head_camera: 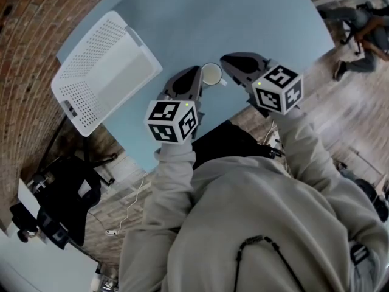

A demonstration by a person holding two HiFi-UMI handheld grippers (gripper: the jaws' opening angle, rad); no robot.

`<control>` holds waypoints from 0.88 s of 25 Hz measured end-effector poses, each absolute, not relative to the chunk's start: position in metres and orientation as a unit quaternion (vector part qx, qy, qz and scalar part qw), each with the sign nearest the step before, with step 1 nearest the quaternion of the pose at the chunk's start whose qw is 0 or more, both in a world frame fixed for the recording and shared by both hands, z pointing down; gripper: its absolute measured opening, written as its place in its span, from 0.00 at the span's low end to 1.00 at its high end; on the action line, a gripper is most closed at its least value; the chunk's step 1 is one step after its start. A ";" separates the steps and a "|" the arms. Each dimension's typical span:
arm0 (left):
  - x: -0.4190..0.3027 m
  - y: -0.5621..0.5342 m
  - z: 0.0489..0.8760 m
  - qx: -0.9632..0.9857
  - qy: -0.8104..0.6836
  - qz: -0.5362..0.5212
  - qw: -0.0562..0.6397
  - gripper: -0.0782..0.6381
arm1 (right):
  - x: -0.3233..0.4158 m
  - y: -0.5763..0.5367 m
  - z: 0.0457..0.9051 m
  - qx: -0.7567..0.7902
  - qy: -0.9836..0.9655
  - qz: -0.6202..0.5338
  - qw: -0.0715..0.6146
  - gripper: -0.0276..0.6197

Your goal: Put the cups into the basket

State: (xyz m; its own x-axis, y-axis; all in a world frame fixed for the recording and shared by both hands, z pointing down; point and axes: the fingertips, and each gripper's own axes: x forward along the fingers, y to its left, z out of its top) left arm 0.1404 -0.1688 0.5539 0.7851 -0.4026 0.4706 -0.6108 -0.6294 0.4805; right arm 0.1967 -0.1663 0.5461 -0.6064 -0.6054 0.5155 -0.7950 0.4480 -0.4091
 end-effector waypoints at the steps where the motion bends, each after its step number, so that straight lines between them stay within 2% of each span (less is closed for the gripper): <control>1: 0.139 -0.167 0.559 0.886 -0.286 0.164 0.327 0.10 | 0.198 -0.163 0.553 0.420 -0.834 0.322 0.156 0.06; 3: 0.138 -0.162 0.571 0.880 -0.287 0.166 0.341 0.10 | 0.200 -0.156 0.567 0.426 -0.824 0.332 0.170 0.06; 10: 0.136 -0.148 0.604 0.866 -0.284 0.176 0.373 0.10 | 0.202 -0.136 0.621 0.426 -0.801 0.345 0.242 0.23; 16: 0.134 -0.134 0.622 0.859 -0.269 0.183 0.394 0.10 | 0.199 -0.111 0.660 0.404 -0.789 0.353 0.299 0.32; 22: 0.136 -0.125 0.633 0.856 -0.265 0.180 0.406 0.10 | 0.199 -0.098 0.687 0.392 -0.783 0.348 0.336 0.33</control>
State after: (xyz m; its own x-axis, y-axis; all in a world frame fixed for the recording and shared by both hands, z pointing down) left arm 0.1359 -0.1251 0.6334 0.7942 -0.3075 0.5241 -0.6004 -0.5295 0.5993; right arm 0.1989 -0.0977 0.6875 -0.4675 -0.3803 0.7980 -0.8470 0.4512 -0.2812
